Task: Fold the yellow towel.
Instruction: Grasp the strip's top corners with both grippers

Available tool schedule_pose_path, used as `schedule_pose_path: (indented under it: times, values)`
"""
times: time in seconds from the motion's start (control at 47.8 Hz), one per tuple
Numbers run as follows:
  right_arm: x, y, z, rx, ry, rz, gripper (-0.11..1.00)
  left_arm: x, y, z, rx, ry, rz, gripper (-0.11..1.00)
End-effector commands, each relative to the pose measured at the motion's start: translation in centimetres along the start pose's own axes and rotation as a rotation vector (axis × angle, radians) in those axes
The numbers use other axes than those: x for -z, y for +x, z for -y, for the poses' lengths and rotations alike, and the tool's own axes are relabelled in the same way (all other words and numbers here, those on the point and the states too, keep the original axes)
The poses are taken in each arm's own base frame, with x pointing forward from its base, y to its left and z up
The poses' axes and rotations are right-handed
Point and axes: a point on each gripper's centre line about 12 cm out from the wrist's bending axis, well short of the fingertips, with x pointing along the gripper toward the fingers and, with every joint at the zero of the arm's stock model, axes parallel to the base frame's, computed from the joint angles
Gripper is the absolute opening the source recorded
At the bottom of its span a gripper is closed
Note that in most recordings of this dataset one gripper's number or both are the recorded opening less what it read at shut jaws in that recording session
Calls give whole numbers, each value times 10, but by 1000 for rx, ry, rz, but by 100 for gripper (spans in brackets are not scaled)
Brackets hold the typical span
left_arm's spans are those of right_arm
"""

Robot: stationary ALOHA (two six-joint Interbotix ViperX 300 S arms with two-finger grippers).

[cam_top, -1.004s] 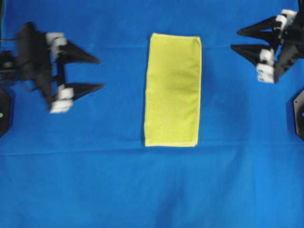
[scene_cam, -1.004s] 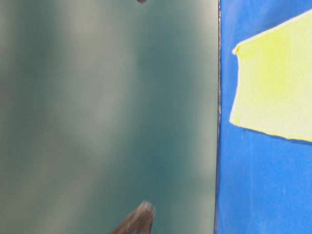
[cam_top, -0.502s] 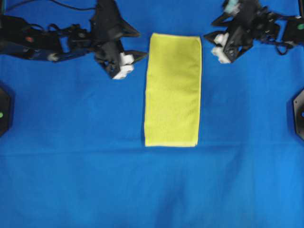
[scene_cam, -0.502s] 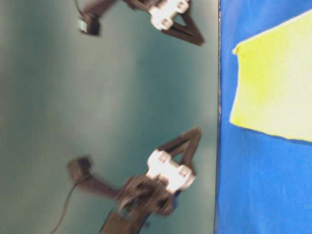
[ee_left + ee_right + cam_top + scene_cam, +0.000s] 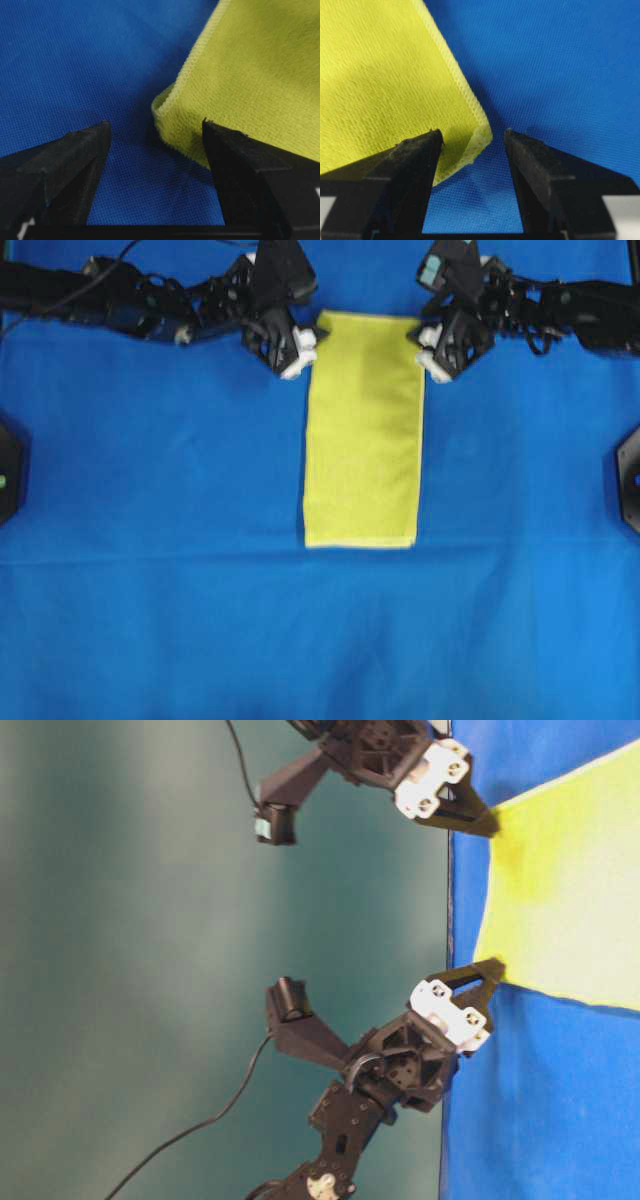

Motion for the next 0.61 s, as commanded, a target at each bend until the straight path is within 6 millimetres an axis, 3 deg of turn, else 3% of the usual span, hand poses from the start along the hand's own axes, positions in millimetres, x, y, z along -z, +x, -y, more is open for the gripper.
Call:
schedule_pose_path:
  times: [0.0, 0.293, 0.356, 0.502, 0.586]
  values:
    - [-7, 3, 2, 1, 7, 21, 58, -16, 0, -1, -2, -1, 48, 71]
    - [2, 15, 3, 1, 25, -13, 54, -13, 1, -1, -1, 4, 34, 68]
    - [3, 14, 4, 2, 25, -18, 44, -11, 0, -1, -2, 7, 31, 56]
    - [5, 13, 1, -4, 21, -21, 5, -11, 0, 6, 11, 41, 28, 16]
    - [5, 13, 0, -5, 29, -18, 4, -11, 0, 9, 17, 62, 28, 1]
